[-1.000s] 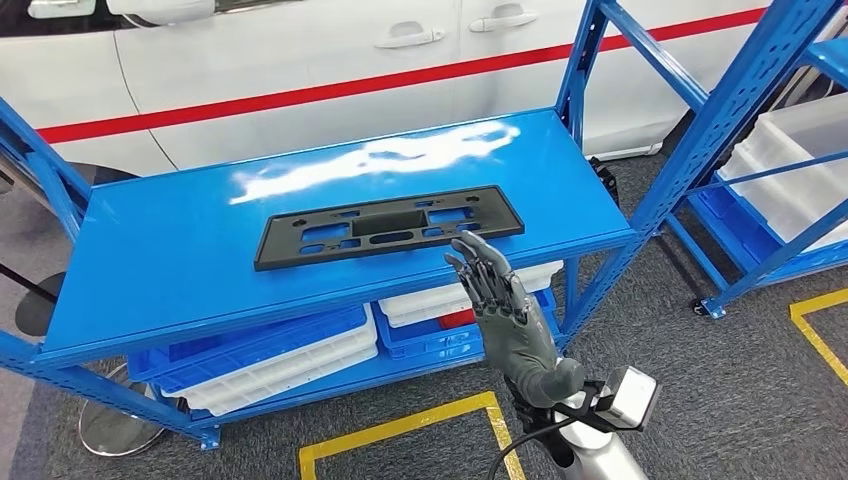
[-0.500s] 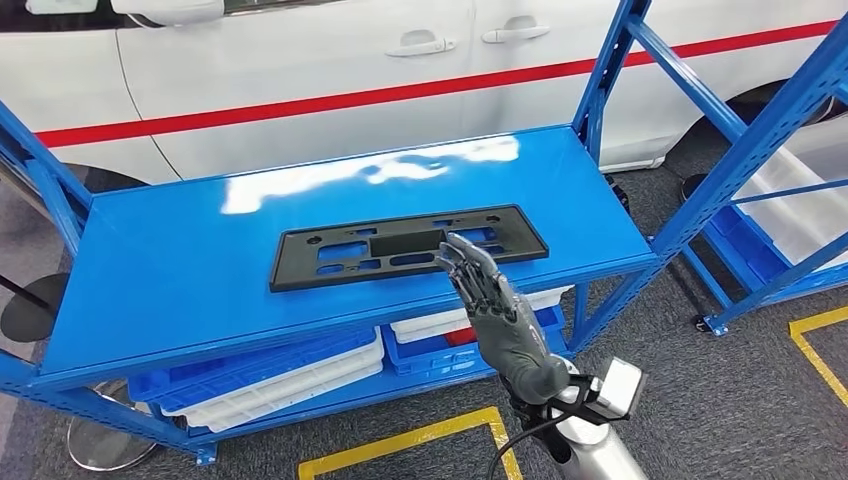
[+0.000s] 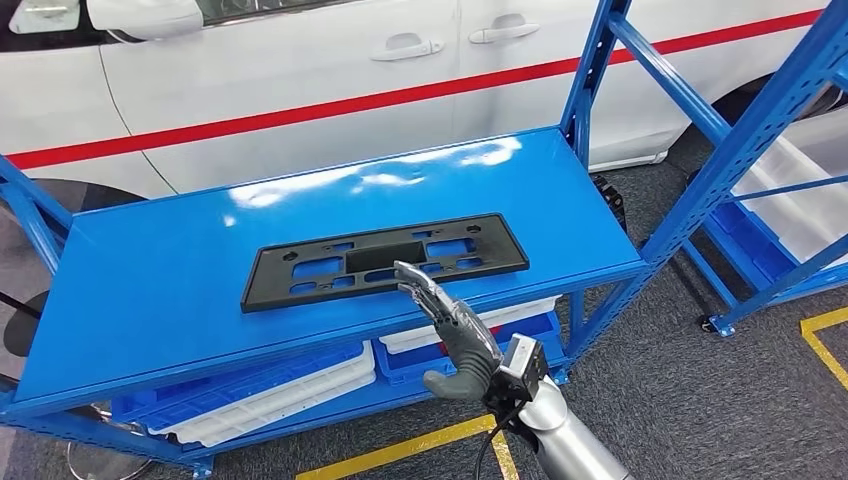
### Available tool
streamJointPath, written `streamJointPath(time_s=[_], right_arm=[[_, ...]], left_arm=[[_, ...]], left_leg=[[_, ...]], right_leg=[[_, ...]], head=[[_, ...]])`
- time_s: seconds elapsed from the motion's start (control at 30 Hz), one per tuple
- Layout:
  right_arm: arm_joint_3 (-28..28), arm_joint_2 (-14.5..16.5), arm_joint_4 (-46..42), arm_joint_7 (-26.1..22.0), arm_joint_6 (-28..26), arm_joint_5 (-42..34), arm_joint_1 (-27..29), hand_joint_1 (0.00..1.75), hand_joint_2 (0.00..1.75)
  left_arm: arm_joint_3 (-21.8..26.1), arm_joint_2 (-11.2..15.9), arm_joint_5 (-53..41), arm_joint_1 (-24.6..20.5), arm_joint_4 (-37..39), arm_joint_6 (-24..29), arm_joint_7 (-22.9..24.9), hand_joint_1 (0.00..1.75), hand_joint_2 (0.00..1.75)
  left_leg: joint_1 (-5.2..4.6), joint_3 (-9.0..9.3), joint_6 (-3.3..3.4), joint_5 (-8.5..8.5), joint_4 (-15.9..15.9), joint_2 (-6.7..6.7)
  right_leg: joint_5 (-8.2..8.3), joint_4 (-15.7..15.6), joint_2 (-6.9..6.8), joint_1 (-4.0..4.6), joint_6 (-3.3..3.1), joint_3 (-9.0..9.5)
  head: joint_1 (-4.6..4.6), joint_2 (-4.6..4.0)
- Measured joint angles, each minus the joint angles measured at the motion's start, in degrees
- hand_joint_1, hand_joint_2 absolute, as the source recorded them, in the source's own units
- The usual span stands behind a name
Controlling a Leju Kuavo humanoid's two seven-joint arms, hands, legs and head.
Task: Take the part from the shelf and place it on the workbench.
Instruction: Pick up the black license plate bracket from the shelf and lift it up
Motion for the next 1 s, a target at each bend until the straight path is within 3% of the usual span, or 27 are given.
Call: streamJointPath(time_s=[0.07,0.13,0.23,0.3,0.4,0.43,0.47,0.5,0.57,0.63,0.73,0.8,0.93,0.97,1.0], right_arm=[[1.2,0.4,1.2,0.3,-1.6,2.4,-1.4,0.00,1.75],[2.6,1.3,2.4,0.8,-3.5,4.9,-3.2,0.00,1.75],[4.4,2.8,4.0,1.5,-5.1,6.7,-5.2,0.00,1.75],[4.8,3.2,4.7,1.5,-5.3,6.9,-6.1,0.00,1.75],[5.2,3.4,5.6,1.5,-5.4,7.1,-6.8,0.00,1.75],[5.3,3.4,6.0,1.5,-5.4,7.1,-6.8,0.00,1.75],[5.5,3.4,6.2,1.5,-5.4,7.1,-6.8,0.00,1.75],[5.6,3.4,6.5,1.5,-5.4,7.1,-6.8,0.00,1.75],[5.7,3.4,6.8,1.5,-5.4,7.2,-7.0,0.00,1.75],[5.8,3.5,7.0,1.6,-6.6,8.4,-7.4,0.00,1.75],[6.9,4.4,7.9,2.7,-13.5,15.0,-9.1,0.00,1.75],[8.5,5.7,9.6,4.5,-21.0,21.6,-11.7,0.00,1.75],[11.8,9.3,15.7,10.6,-34.6,35.4,-17.4,0.00,1.75],[12.5,10.2,17.6,12.7,-37.2,38.9,-18.6,0.00,1.75],[13.2,11.1,19.6,14.8,-39.3,42.3,-19.9,0.00,1.75]], left_arm=[[-0.1,0.0,-0.5,0.0,0.0,-0.1,0.0,0.00,0.00],[-0.3,0.1,-0.9,-0.3,0.0,-0.2,-0.1,0.00,0.00],[-0.6,0.0,-1.2,-0.3,0.0,-0.3,-0.1,0.00,0.00],[-0.8,0.0,-1.2,-0.3,0.0,-0.3,-0.1,0.00,0.00],[-0.8,0.0,-1.2,-0.4,0.0,-0.3,-0.2,0.00,0.00],[-0.8,0.0,-1.2,-0.3,0.0,-0.3,-0.2,0.00,0.00],[-0.8,0.0,-1.2,-0.3,0.0,-0.3,-0.2,0.00,0.00],[-0.9,0.0,-1.2,-0.3,0.0,-0.3,-0.2,0.00,0.00],[-0.9,-0.1,-1.2,-0.3,0.0,-0.3,-0.2,0.00,0.00],[-0.9,-0.1,-1.3,-0.3,0.0,-0.3,-0.2,0.00,0.00],[-0.9,-0.1,-1.5,-0.4,0.0,-0.3,-0.4,0.00,0.00],[-0.9,0.0,-1.8,-0.5,0.0,-0.3,-0.4,0.00,0.00],[-0.9,0.1,-2.3,-0.6,0.0,-0.3,-0.5,0.00,0.00],[-0.9,0.1,-2.5,-0.6,0.0,-0.2,-0.5,0.00,0.00],[-0.9,0.2,-2.7,-0.5,0.0,-0.2,-0.4,0.00,0.00]], left_leg=[[-0.04,3.00,0.35,4.50,-7.8,0.01],[-0.24,4.94,0.78,6.22,-13.0,0.05],[-0.24,5.37,1.54,6.89,-14.1,0.03],[0.08,5.61,2.09,7.34,-14.6,0.01],[0.13,5.65,2.45,7.42,-14.7,0.01],[0.12,5.65,2.46,7.37,-14.7,0.00],[0.12,5.67,2.43,7.31,-14.6,-0.01],[0.13,5.75,2.34,7.23,-14.6,-0.03],[0.11,5.94,1.99,6.93,-14.3,-0.10],[-0.08,5.87,1.43,6.61,-14.0,-0.14],[-0.04,5.73,0.36,6.44,-14.0,-0.08],[0.12,5.05,-0.31,5.16,-12.3,-0.04],[0.20,-1.29,-0.99,-0.92,1.3,-0.04],[0.19,-2.07,-1.01,-0.89,2.7,-0.04],[0.19,-1.70,-0.95,0.30,1.8,-0.04]], right_leg=[[-0.18,0.1,0.18,0.05,0.19,0.31],[-0.31,0.3,0.26,0.20,0.61,0.25],[-0.54,0.4,0.22,0.29,1.61,0.17],[-2.15,2.5,0.14,0.25,2.23,-0.61],[-7.44,13.2,0.12,-0.11,2.88,-5.63],[-8.16,15.9,0.11,-0.26,3.05,-7.07],[-7.73,16.6,0.09,-0.40,3.17,-7.51],[-6.25,14.9,0.05,-0.54,3.23,-6.78],[-2.37,7.2,-0.09,-0.73,3.15,-2.98],[-0.60,1.6,-0.11,-0.62,2.71,-0.38],[-0.48,0.7,0.12,-0.36,1.62,-0.27],[-0.25,0.4,0.19,-0.48,0.84,-0.21],[-0.24,0.3,0.11,-0.29,0.11,-0.17],[-0.26,0.3,0.12,-0.20,0.07,-0.17],[-0.28,0.4,0.16,-0.14,0.06,-0.15]], head=[[0.01,0.00],[0.02,0.00],[0.01,0.00],[0.01,0.00],[0.02,0.00],[0.02,0.00],[0.02,0.00],[0.02,0.00],[0.02,0.00],[0.01,0.00],[0.02,0.00],[0.01,0.00],[0.02,0.00],[0.01,0.00],[0.01,0.00]])
